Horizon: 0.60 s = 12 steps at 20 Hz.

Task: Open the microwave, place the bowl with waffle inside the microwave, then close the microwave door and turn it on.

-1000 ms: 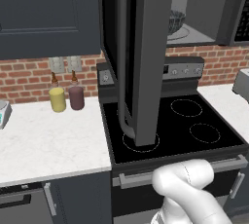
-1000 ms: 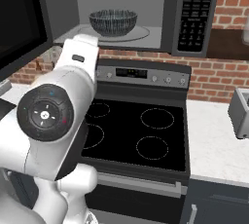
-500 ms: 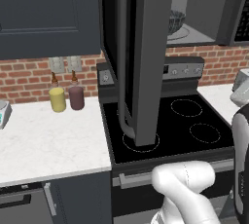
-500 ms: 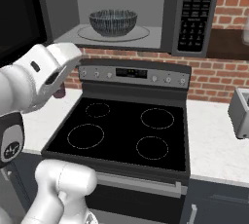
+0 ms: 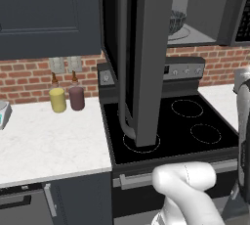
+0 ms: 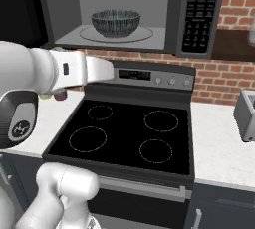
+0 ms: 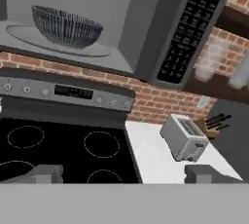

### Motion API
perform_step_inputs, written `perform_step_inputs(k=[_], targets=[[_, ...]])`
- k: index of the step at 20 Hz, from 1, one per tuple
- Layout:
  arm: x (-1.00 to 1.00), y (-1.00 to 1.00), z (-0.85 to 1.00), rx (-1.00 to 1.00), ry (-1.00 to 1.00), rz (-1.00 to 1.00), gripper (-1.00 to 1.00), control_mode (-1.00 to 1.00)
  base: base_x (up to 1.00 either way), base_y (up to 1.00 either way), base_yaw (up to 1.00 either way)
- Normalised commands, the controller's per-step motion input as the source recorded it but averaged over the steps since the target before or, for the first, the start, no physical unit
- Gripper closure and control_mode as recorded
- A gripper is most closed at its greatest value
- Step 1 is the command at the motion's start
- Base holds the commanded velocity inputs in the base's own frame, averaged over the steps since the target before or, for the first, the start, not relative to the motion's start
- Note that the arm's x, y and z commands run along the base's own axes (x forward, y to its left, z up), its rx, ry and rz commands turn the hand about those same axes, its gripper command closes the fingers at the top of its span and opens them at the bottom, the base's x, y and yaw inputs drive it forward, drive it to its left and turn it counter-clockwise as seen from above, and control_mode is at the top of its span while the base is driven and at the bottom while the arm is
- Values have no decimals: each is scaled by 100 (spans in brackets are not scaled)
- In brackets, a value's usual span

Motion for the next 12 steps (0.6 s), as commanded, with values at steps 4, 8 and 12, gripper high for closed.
perform_step_inputs(k=[4,8,12], targets=[[-2,-88,32,78,0,0,-100,-100,0,0,0],[-10,-41,-2,56,0,0,-100,-100,0,0,0],[-47,9,-29,16,0,-17,-100,-100,0,0,0]])
